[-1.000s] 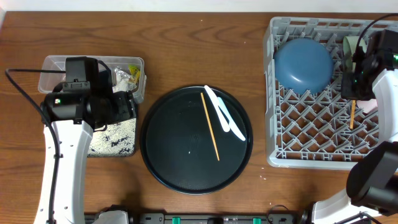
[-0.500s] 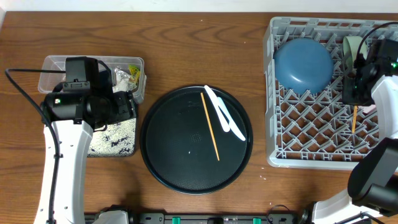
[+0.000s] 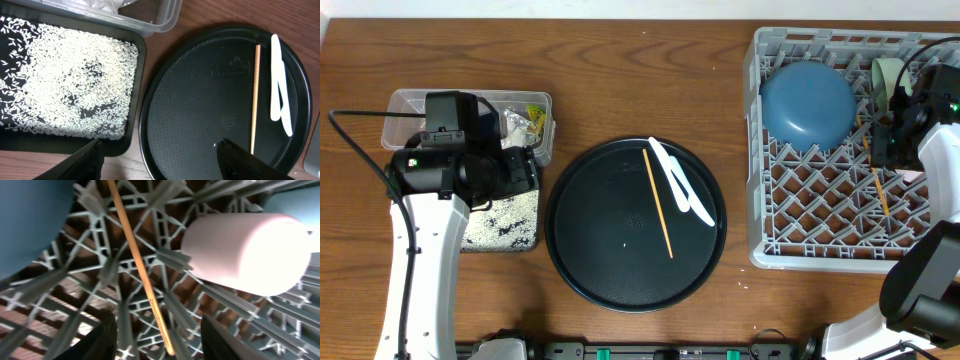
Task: Sort waste into correct bins and load items into the dishwasher rack
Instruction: 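Return right gripper to the tray and grasp the second chopstick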
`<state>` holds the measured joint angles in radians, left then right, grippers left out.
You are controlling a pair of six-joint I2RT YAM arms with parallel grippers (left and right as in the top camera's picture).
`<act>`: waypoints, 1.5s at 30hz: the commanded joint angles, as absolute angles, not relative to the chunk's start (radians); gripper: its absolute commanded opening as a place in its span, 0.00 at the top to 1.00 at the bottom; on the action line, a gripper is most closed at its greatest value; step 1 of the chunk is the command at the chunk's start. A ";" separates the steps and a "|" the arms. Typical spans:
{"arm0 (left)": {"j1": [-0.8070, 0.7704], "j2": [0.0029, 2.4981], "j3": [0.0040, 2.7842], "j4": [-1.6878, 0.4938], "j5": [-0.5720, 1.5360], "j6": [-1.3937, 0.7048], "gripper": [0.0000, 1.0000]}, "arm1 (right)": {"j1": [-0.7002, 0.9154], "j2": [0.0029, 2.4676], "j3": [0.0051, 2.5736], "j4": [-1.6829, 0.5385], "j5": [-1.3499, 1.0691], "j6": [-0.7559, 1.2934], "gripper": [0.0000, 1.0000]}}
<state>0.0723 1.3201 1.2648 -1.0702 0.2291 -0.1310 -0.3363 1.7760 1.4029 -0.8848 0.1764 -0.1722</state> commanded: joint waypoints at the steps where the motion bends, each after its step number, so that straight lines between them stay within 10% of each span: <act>1: 0.077 1.313 1.269 -1.073 0.224 -0.134 0.26 | -0.308 1.765 1.412 -0.887 0.094 -0.161 0.48; 21: 0.077 1.313 1.267 -1.074 0.223 -0.136 0.26 | 0.194 1.620 1.480 -0.962 -0.113 0.075 0.43; 45: 0.077 1.313 1.267 -1.073 0.223 -0.137 0.26 | 0.719 2.067 1.470 -0.844 0.065 0.333 0.48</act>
<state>0.0723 1.3201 1.2648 -1.0702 0.2291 -0.1310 0.6975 2.0354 1.4761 -0.8471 -0.0311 0.2466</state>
